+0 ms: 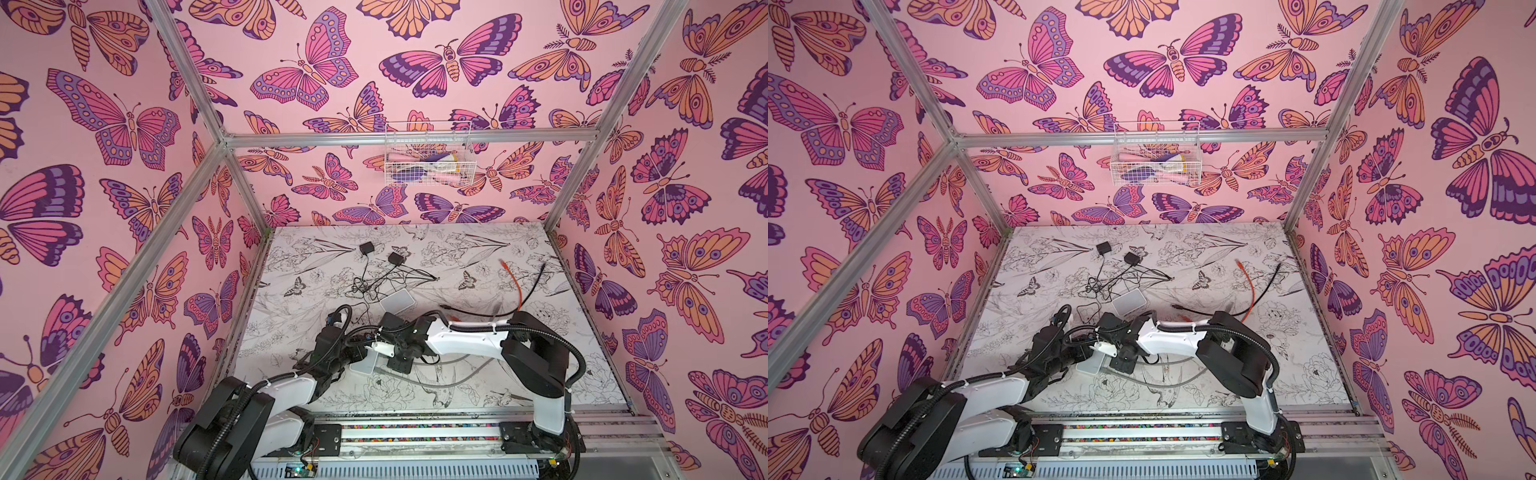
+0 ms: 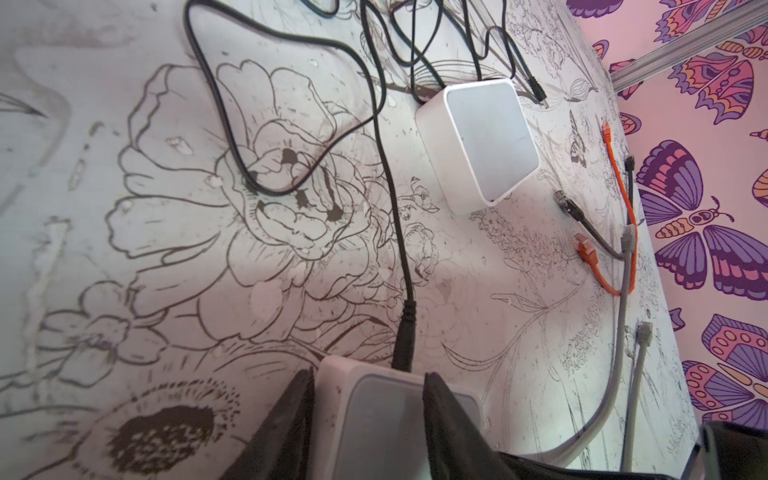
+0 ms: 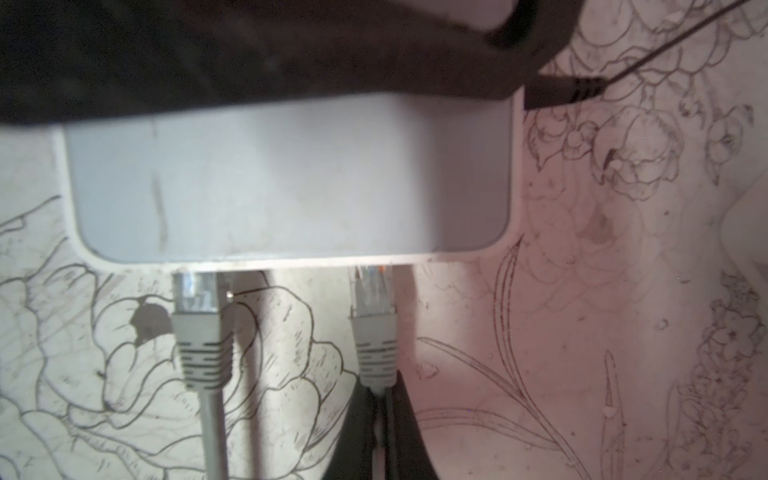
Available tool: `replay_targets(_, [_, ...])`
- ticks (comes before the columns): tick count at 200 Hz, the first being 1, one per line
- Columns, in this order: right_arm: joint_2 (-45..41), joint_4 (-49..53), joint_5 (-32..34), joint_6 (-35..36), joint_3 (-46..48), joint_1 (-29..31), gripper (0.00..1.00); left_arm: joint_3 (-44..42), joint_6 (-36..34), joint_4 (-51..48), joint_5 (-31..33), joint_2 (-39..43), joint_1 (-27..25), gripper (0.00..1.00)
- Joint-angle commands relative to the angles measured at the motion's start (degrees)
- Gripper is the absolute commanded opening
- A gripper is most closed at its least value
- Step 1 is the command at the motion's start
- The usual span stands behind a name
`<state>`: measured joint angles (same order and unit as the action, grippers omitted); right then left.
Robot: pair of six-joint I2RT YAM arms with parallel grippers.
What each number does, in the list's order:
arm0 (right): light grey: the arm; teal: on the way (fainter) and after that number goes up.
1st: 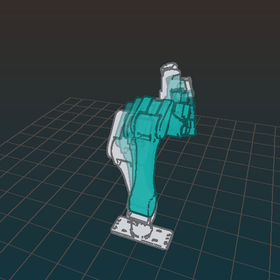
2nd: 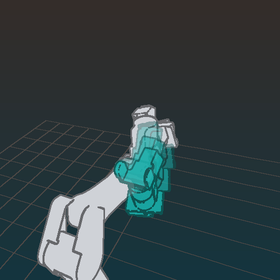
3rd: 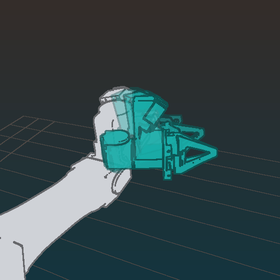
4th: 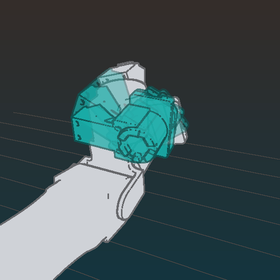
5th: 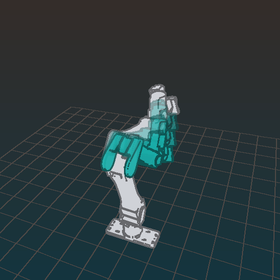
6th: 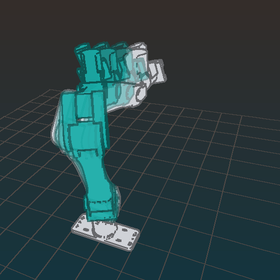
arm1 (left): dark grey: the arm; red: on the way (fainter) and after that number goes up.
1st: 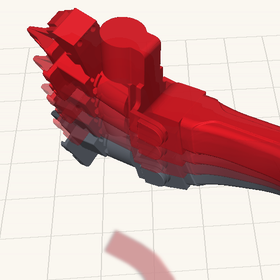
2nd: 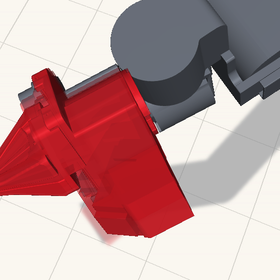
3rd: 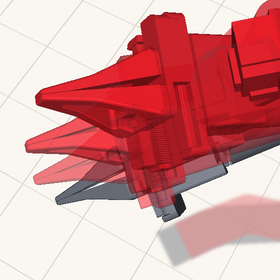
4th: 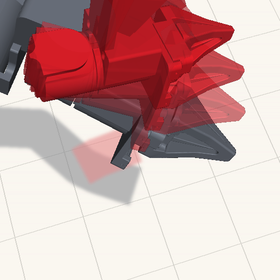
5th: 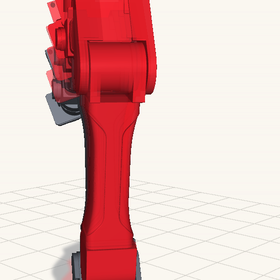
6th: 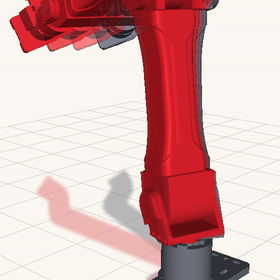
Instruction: Insert the plug into the switch port
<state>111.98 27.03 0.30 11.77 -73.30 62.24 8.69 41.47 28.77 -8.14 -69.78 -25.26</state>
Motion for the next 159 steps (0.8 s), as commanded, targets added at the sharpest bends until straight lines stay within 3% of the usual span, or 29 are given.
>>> replay_targets(1, [2.1, -7.1, -3.6, -1.8, -4.7, 0.1, 0.0, -2.9, 2.1, -4.1, -4.5, -0.2, -3.6, 0.45])
replay_targets(159, [4.1, -14.4, -14.5, -8.1, -8.2, -1.4, 0.0, -4.6, 3.5, 0.4, -3.5, -1.4, -7.1, 0.44])
